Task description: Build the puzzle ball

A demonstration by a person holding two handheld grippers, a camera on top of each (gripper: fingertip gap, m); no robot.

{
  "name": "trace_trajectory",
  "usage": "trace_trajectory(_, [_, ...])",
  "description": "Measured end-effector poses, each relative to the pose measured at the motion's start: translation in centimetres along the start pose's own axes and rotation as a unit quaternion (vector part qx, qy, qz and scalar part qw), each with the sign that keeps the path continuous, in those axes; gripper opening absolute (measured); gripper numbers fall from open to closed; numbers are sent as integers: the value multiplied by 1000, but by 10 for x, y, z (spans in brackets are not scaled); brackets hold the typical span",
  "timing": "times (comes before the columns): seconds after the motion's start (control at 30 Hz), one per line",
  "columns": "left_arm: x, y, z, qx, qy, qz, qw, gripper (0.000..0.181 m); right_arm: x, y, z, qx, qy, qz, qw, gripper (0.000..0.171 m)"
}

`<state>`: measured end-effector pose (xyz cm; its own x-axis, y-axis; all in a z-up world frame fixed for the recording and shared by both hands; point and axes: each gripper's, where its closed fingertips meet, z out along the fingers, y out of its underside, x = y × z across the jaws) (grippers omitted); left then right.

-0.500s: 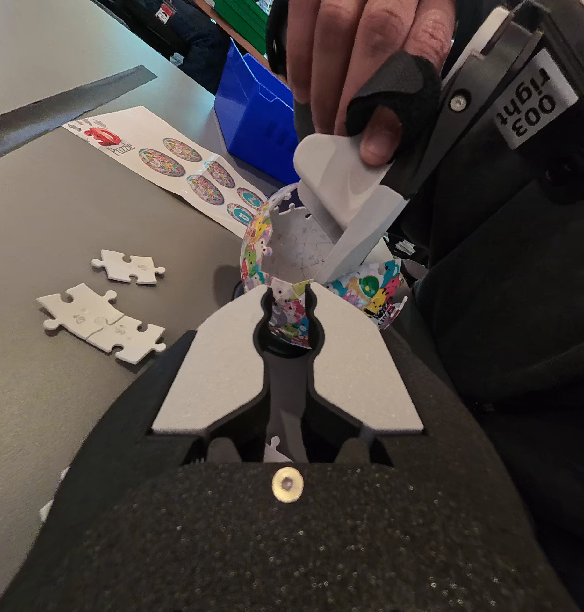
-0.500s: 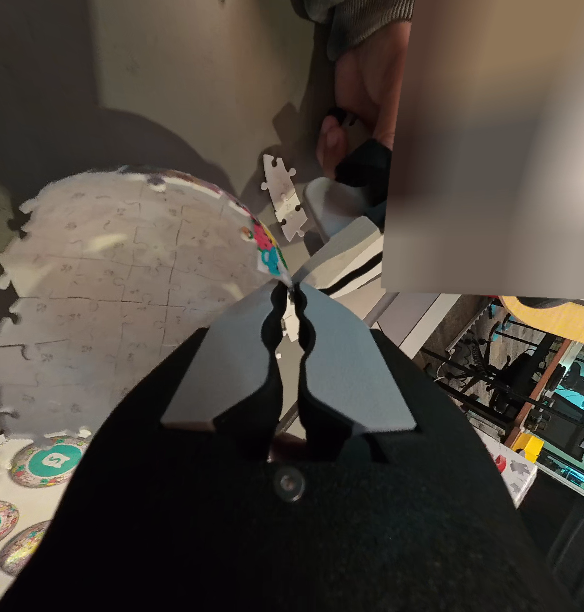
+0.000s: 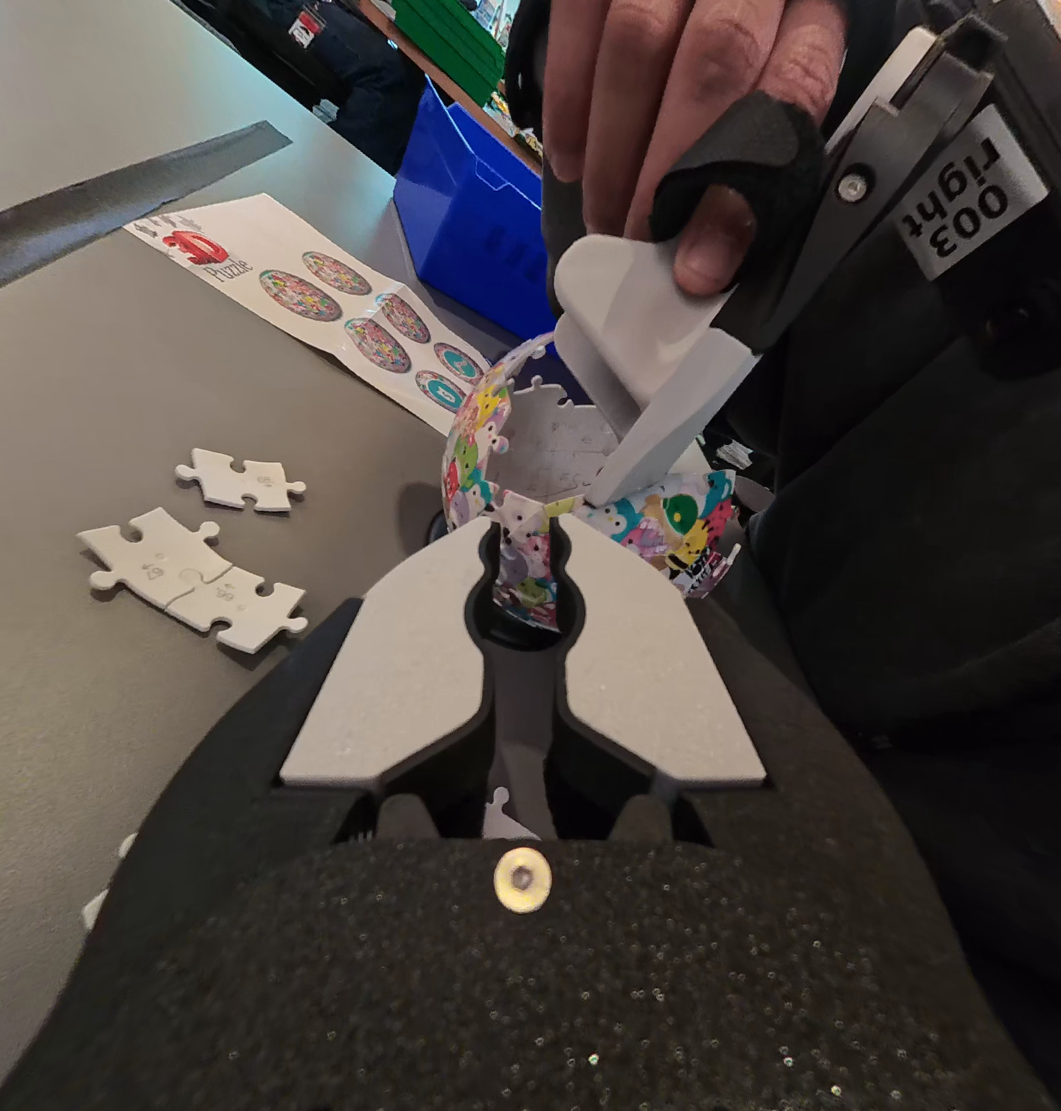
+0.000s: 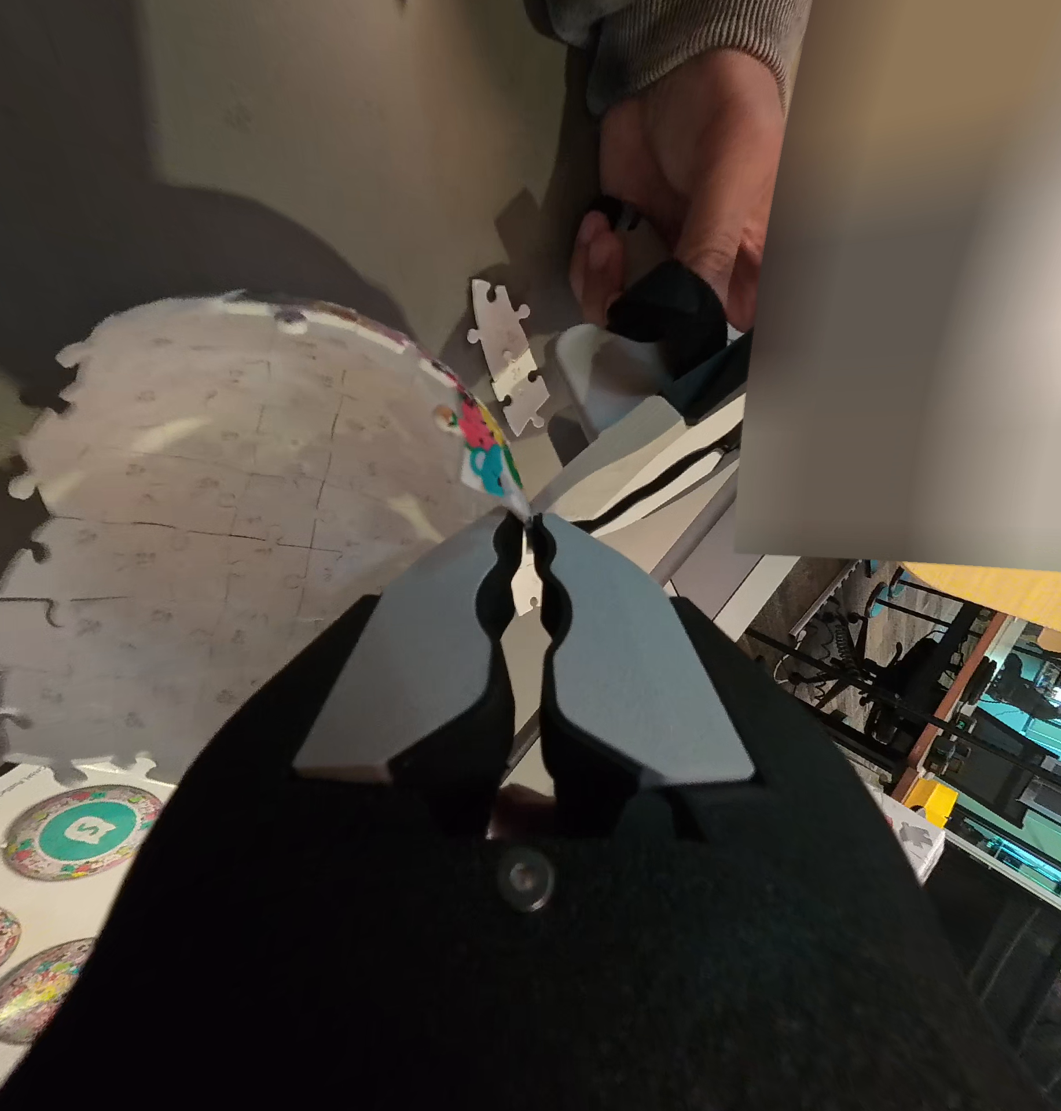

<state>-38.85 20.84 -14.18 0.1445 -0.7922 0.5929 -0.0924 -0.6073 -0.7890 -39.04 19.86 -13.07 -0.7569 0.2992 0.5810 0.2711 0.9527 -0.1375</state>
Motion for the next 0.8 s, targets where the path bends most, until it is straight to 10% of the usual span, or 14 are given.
trace_trajectory(0.8, [0, 7, 5, -27, -14, 17, 999, 0, -1, -1, 3, -1, -3, -10, 1000, 5])
